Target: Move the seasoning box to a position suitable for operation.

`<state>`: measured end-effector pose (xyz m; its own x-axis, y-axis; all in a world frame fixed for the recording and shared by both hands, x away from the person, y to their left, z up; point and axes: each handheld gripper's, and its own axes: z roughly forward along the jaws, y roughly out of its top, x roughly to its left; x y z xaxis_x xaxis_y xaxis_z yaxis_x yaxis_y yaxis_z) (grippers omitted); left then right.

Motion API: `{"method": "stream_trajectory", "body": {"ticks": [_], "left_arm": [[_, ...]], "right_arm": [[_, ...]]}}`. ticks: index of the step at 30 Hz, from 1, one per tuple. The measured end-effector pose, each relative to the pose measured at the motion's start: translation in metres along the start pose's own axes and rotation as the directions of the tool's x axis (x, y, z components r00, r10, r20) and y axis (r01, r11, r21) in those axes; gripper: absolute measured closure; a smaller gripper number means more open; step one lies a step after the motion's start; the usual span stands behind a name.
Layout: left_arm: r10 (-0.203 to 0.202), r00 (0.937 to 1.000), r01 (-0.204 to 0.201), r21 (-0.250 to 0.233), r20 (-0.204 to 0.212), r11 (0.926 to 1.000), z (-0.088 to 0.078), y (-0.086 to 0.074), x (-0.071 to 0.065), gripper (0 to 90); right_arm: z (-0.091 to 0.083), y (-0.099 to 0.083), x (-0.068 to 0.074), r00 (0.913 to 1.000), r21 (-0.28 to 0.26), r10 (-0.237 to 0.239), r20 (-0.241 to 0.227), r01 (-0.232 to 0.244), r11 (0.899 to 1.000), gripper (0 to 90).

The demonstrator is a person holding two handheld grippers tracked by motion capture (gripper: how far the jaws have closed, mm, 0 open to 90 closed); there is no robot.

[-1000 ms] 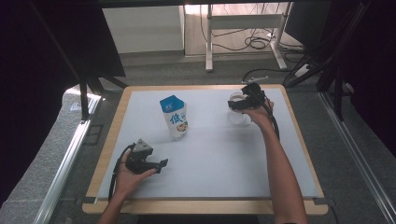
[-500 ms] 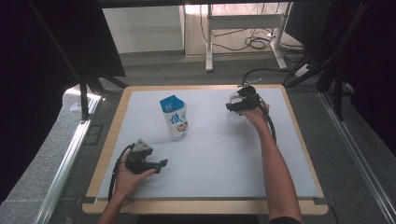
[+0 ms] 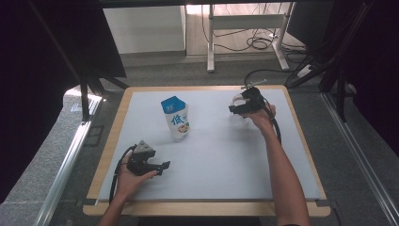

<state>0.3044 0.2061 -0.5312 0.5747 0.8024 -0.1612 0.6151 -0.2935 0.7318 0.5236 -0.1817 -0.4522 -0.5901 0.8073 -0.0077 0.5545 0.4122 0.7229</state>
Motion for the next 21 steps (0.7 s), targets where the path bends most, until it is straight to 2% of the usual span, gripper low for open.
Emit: {"method": "stream_trajectory", "body": {"ticks": [3, 6, 13, 17, 21], "left_arm": [[0.003, 0.9999, -0.002, 0.009, -0.011, 1.0, 0.001, -0.001, 0.001, 18.8], [0.004, 0.9998, -0.004, 0.012, -0.019, 0.9999, 0.002, -0.002, 0.001, 18.9], [0.004, 0.9998, -0.004, 0.008, -0.018, 1.0, 0.002, -0.002, 0.001, 18.9], [0.003, 0.9998, -0.002, 0.007, -0.02, 1.0, 0.002, -0.002, 0.001, 18.9], [0.007, 0.9998, -0.007, 0.012, -0.021, 0.9999, 0.002, -0.002, 0.0, 18.9]], "right_arm": [[-0.012, -0.001, 0.004, 0.9998, -0.017, -0.003, -0.019, 0.002, 1.0, 11.5], [-0.021, -0.002, 0.009, 0.9988, -0.031, -0.029, -0.04, 0.028, 0.999, 11.5], [-0.033, -0.011, 0.019, 0.996, -0.015, -0.068, -0.058, 0.067, 0.998, 11.5], [-0.04, -0.02, 0.02, 0.996, -0.01, -0.056, -0.069, 0.056, 0.998, 11.5], [-0.048, -0.03, 0.024, 0.9942, -0.011, -0.066, -0.085, 0.065, 0.998, 11.5]]}}
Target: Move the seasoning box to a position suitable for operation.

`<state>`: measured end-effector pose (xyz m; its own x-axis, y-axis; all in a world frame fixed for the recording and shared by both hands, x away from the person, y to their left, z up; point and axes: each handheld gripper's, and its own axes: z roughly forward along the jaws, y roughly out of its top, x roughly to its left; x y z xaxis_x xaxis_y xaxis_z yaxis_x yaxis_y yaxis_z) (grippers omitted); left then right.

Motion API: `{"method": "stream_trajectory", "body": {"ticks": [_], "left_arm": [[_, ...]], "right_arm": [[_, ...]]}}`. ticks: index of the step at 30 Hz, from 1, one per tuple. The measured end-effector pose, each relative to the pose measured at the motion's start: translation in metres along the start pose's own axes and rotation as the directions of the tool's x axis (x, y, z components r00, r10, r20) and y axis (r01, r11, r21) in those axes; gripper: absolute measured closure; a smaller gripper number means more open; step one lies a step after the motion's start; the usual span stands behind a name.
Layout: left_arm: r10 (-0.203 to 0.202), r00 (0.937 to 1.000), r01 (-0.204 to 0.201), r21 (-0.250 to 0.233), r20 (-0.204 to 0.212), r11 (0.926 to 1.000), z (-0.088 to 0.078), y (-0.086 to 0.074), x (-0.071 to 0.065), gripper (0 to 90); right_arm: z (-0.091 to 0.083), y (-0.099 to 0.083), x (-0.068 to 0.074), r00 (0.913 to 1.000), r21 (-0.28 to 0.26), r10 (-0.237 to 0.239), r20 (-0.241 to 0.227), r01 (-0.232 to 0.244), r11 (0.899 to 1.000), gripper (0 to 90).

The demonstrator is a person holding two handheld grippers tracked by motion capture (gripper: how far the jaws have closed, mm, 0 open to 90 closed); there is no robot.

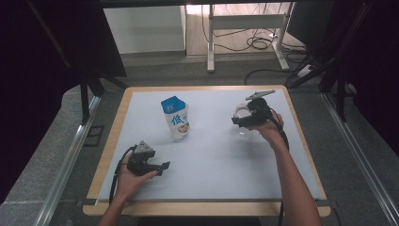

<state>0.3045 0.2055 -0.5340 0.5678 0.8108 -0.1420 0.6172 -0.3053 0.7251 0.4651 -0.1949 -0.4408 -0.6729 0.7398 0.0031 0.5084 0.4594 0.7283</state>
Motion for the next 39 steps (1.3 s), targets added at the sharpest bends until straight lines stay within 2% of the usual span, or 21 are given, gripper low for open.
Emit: {"method": "stream_trajectory", "body": {"ticks": [10, 20, 28, 30, 33, 39], "left_arm": [[-0.004, 1.0, 0.004, 0.004, 0.0, 1.0, 0.001, 0.0, 0.0, 18.9], [-0.004, 1.0, 0.004, 0.003, -0.002, 1.0, 0.0, -0.001, 0.001, 19.0], [-0.004, 1.0, 0.005, 0.006, -0.009, 1.0, 0.0, -0.002, 0.001, 19.0], [-0.004, 1.0, 0.004, 0.005, -0.008, 1.0, 0.001, -0.002, 0.001, 18.9], [0.001, 1.0, -0.001, 0.01, -0.006, 0.9999, 0.002, -0.002, 0.001, 19.0], [0.004, 1.0, -0.004, 0.007, -0.004, 1.0, 0.002, -0.001, 0.001, 18.9]], "right_arm": [[-0.02, -0.017, 0.02, 0.9986, -0.006, -0.042, -0.034, 0.041, 0.999, 11.5], [-0.025, -0.038, 0.039, 0.994, 0.015, -0.076, -0.079, 0.077, 0.997, 11.5], [-0.022, -0.043, 0.057, 0.9877, 0.035, -0.108, -0.112, 0.113, 0.993, 11.5], [-0.019, -0.043, 0.059, 0.9872, 0.045, -0.113, -0.113, 0.119, 0.992, 11.4], [-0.011, -0.044, 0.059, 0.9884, 0.067, -0.125, -0.086, 0.131, 0.989, 11.4], [-0.009, -0.044, 0.051, 0.9889, 0.054, -0.088, -0.12, 0.095, 0.994, 11.0]]}}
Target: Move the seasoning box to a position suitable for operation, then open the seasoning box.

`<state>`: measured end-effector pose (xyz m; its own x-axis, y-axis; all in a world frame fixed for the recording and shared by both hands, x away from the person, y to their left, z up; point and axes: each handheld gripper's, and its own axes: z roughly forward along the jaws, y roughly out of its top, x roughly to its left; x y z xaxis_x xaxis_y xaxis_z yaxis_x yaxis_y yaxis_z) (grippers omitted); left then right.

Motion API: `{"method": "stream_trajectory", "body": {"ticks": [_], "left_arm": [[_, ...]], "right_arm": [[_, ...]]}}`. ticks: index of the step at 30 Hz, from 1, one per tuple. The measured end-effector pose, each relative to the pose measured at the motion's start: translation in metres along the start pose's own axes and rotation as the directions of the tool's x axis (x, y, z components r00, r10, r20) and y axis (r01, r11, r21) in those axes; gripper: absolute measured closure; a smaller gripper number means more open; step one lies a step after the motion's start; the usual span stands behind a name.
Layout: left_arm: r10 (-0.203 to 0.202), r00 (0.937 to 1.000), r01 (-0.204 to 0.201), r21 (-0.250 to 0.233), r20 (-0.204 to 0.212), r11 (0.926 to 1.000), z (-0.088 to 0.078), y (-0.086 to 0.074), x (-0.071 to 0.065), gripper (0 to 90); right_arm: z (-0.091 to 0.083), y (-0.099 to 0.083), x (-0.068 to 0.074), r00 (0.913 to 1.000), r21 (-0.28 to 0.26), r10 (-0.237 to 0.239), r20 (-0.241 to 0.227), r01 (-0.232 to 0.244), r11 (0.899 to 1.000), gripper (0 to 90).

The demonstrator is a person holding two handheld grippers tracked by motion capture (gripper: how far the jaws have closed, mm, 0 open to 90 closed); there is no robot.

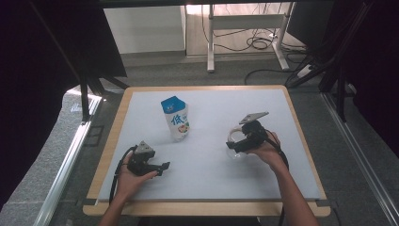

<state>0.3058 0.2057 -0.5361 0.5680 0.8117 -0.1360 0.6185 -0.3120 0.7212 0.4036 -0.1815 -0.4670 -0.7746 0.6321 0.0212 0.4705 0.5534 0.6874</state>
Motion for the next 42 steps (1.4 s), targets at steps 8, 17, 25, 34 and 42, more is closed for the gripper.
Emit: {"method": "stream_trajectory", "body": {"ticks": [8, 17, 25, 34, 42], "left_arm": [[0.007, 1.0, -0.007, -0.005, 0.0, 1.0, 0.0, 0.003, -0.003, 18.9], [0.011, 0.9998, -0.011, -0.039, -0.018, 0.9992, -0.004, 0.004, -0.002, 18.5], [0.022, 0.9996, -0.023, -0.06, -0.015, 0.9979, -0.006, 0.005, -0.003, 20.9], [0.015, 0.9994, -0.018, -0.084, -0.032, 0.9963, -0.009, 0.004, -0.006, 30.0], [0.012, 0.9994, -0.014, -0.078, -0.033, 0.9969, -0.006, 0.003, -0.008, 34.6]], "right_arm": [[-0.016, 0.006, 0.002, 0.9991, -0.083, 0.037, 0.018, -0.036, 0.996, 4.6], [-0.057, 0.007, -0.003, 0.9947, -0.273, 0.1, 0.026, -0.089, 0.958, 16.9], [-0.078, -0.008, 0.009, 0.9955, -0.342, 0.082, 0.047, -0.061, 0.938, 54.5], [-0.086, -0.027, 0.015, 0.9943, -0.363, 0.078, 0.073, -0.047, 0.931, 85.8], [-0.087, -0.04, 0.016, 0.9926, -0.379, 0.084, 0.087, -0.044, 0.924, 89.7]]}}
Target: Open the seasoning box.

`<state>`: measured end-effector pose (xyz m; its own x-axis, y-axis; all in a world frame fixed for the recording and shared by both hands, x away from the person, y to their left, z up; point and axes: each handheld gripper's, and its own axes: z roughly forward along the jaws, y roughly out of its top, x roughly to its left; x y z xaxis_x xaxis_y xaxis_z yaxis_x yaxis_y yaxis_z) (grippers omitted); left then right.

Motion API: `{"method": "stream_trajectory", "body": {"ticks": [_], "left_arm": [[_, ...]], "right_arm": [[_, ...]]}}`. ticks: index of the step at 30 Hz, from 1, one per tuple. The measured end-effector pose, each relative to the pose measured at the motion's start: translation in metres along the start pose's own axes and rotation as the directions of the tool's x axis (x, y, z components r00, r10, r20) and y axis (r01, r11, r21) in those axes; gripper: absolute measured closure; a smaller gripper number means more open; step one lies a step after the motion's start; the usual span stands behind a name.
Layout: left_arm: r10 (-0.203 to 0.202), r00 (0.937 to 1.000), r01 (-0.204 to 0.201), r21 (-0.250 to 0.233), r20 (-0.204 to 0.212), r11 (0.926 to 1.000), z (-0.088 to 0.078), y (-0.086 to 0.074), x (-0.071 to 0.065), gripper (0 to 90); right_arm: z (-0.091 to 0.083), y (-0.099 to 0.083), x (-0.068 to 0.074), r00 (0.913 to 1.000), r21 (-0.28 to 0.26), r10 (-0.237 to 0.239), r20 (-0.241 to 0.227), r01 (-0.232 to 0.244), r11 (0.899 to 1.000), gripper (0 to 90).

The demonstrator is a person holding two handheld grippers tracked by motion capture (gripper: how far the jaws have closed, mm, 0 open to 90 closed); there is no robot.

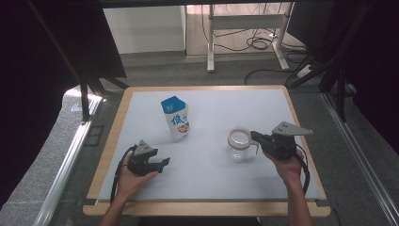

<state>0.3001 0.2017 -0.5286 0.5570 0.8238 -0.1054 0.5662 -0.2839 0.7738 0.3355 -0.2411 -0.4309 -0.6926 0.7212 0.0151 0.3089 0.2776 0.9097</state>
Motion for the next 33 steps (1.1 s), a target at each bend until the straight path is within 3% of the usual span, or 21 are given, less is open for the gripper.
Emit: {"method": "stream_trajectory", "body": {"ticks": [12, 33], "left_arm": [[0.0, 1.0, 0.0, 0.004, 0.01, 1.0, -0.001, -0.001, -0.002, 37.5], [-0.012, 0.9995, 0.012, 0.021, 0.03, 0.9997, 0.002, -0.002, -0.003, 37.7]], "right_arm": [[0.003, -0.009, -0.008, 0.9988, 0.009, 0.041, 0.026, -0.041, 0.999, 89.7], [0.005, -0.019, -0.012, 0.9965, 0.054, 0.047, 0.069, -0.051, 0.997, 89.6]]}}
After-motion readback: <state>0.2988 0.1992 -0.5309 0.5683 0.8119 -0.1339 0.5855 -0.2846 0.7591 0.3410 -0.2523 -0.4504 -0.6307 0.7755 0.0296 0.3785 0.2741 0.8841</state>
